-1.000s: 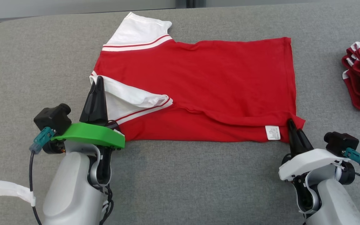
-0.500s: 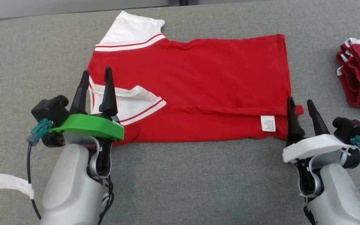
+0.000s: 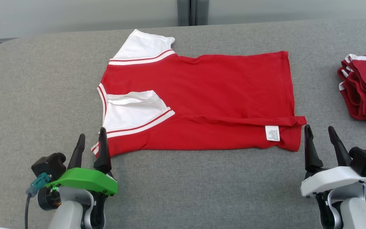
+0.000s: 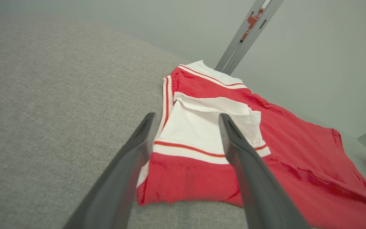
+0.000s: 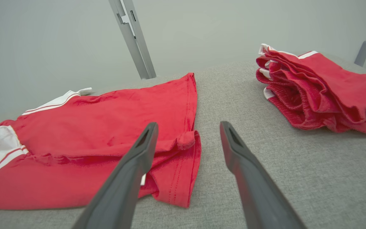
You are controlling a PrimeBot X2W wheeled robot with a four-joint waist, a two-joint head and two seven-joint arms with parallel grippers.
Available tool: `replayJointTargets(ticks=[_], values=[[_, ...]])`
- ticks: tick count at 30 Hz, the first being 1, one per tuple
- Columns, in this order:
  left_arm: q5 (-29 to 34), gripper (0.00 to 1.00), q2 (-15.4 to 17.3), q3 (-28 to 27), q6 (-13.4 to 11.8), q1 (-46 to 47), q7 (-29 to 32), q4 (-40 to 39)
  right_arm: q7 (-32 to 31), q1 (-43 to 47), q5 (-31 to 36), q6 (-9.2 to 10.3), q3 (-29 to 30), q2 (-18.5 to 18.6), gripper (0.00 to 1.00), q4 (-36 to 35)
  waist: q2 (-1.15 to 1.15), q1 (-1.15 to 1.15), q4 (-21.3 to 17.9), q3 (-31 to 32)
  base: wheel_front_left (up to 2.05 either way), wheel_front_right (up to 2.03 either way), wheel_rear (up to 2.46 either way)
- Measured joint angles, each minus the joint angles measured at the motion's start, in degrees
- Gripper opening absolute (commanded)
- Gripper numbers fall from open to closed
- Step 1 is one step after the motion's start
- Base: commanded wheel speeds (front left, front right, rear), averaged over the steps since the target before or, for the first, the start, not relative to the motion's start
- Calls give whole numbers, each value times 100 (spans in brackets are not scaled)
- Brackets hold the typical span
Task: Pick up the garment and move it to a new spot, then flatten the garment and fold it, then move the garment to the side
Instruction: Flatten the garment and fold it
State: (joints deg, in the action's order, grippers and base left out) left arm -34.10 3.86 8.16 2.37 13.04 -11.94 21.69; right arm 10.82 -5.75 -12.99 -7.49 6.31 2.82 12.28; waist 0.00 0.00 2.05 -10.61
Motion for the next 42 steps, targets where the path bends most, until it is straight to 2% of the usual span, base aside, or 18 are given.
replayJointTargets(ticks=[5,8,12,15,16,19,21,22,28,37,38,40,42], values=[[-135,100,76,12,-382,-154,1004,25,-240,202,107,0,-14,1,100,-350,0,0,48,149,0,0,0],[-291,100,101,23,-531,-160,1516,48,-333,214,162,0,-70,1,100,-469,0,0,39,169,0,0,0],[-471,100,74,-32,-743,-142,1856,99,-403,219,158,0,-214,0,100,-546,0,0,-35,121,0,0,0],[-634,100,52,-92,-767,-83,1946,142,-444,216,151,0,-275,0,100,-543,0,0,-110,69,0,0,0],[-660,95,48,-107,-769,-62,1946,160,-472,214,151,0,-288,0,100,-528,0,0,-132,55,0,0,0],[-761,43,33,-165,-775,-1,1939,257,-628,204,163,0,-293,1,100,-405,0,0,-207,5,0,0,0],[-798,22,29,-193,-772,40,1879,301,-695,181,165,0,-294,1,100,-280,0,0,-238,-31,0,0,0],[-816,0,24,-212,-765,68,1814,320,-732,147,160,0,-296,0,100,-190,0,0,-249,-50,0,0,0],[-822,0,-10,-213,-637,252,1379,361,-899,-167,148,0,-305,0,100,485,0,0,-157,-112,0,0,0],[-849,0,-46,-131,-523,289,1094,140,-960,-673,-31,0,-347,-2,100,1497,0,0,74,-172,0,0,0],[-849,0,-46,-140,-522,288,1068,102,-954,-737,-49,0,-355,0,90,1590,0,0,88,-173,0,0,0],[-850,0,-41,-160,-515,287,1025,62,-944,-836,-66,0,-352,1,49,1747,0,0,100,-168,0,0,0],[-856,0,-22,-198,-515,287,968,10,-944,-927,-114,0,-341,3,39,1885,0,0,101,-157,0,0,0]])
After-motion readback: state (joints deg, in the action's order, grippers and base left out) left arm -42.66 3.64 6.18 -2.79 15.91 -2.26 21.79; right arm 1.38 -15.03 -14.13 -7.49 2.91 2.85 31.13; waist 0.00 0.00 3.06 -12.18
